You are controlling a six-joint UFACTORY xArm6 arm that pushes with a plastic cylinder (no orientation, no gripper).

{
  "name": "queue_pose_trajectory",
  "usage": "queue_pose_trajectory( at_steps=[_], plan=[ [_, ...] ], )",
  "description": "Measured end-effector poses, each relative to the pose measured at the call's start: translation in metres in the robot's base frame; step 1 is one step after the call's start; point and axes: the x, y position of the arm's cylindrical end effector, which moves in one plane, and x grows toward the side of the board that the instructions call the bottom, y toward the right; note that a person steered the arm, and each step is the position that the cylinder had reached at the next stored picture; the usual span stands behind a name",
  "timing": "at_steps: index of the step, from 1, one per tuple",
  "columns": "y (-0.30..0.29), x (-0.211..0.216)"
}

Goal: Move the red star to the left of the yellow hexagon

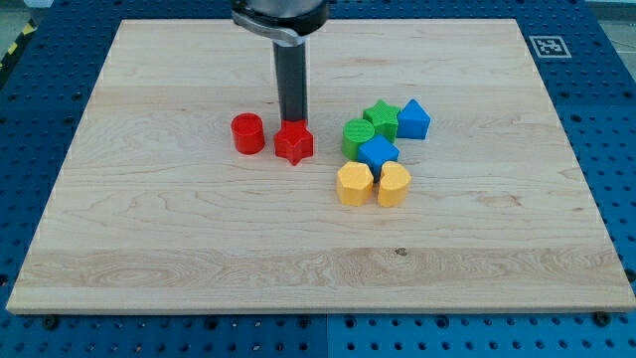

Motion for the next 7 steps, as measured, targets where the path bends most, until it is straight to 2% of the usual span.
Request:
queue_pose_trajectory(
  at_steps=[1, 2, 3, 4, 5, 6, 7],
  plan=[
    [0.009, -0.008],
    [0.010, 0.015],
    [0.012, 0.008],
    [0.012, 0.033],
    [0.010, 0.038],
    [-0.017, 0.070],
    [-0.041, 0.069]
  ],
)
